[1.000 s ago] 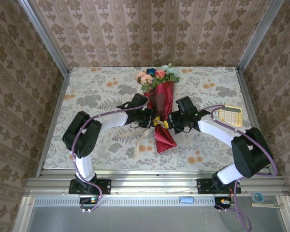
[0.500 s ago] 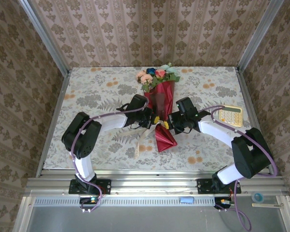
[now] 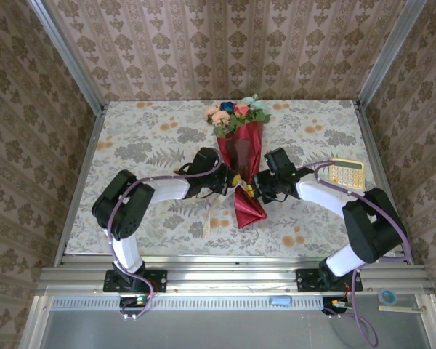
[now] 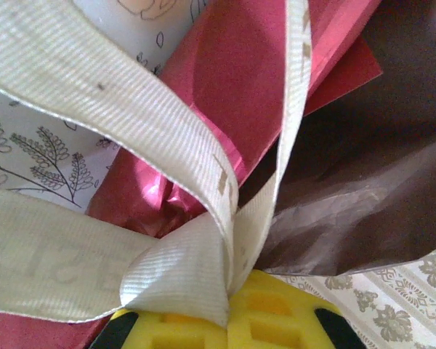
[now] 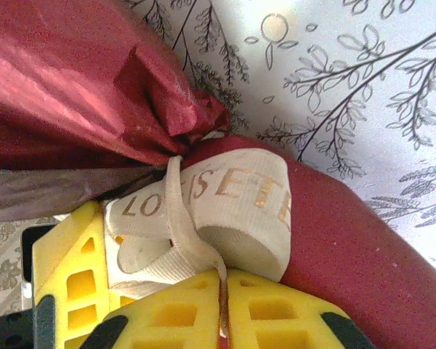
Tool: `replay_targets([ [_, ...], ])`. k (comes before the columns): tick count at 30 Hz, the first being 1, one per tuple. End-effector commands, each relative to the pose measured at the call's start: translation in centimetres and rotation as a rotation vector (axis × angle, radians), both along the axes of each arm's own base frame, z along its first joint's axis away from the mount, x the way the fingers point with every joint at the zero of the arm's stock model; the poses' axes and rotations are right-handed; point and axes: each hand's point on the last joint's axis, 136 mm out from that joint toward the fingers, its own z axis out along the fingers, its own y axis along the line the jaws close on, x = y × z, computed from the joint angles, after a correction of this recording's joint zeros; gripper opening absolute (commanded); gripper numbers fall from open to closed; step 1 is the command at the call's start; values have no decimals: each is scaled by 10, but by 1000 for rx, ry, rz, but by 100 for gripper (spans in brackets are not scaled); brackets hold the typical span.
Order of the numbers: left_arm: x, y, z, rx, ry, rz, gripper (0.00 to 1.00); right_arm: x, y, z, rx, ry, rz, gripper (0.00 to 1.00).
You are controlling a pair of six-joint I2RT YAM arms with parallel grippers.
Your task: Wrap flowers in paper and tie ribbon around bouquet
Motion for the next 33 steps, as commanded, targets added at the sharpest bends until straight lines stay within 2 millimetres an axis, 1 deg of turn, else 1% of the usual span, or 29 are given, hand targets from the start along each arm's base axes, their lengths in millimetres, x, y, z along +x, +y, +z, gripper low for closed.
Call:
replay_targets([
  [1, 4, 0, 25, -42, -77, 14, 0, -3, -6, -4, -30, 23, 22, 19],
  [3, 1, 0, 24, -42, -73, 9, 0, 1, -7, 7, -42, -3, 35, 25],
  [5, -1, 0, 22, -40, -69, 6, 0, 3, -9, 19, -54, -26, 43, 29],
  [10, 0, 0, 23, -36, -72, 2, 0, 6, -19, 53, -76, -105, 9, 31],
  [13, 1, -1, 23, -34, -75, 6, 0, 12, -20, 64, -66, -137, -19, 33],
  [16, 2, -1, 24, -33, -85, 10, 0, 23, -15, 59, -38, -125, -55, 33],
  [20, 1, -2, 25, -34, -92, 9, 0, 48, -8, 54, -11, -136, -120, 27],
  [23, 1, -1, 25, -32, -92, 13, 0, 59, -4, 48, -17, -117, -125, 26],
  [25, 0, -1, 25, -33, -92, 14, 0, 60, 0, 41, -4, -89, -129, 26],
  [29, 1, -1, 24, -35, -93, 17, 0, 60, 5, 37, 8, -72, -140, 26],
  [33, 1, -2, 26, -40, -97, 22, 0, 51, 8, 31, 20, -39, -143, 28],
])
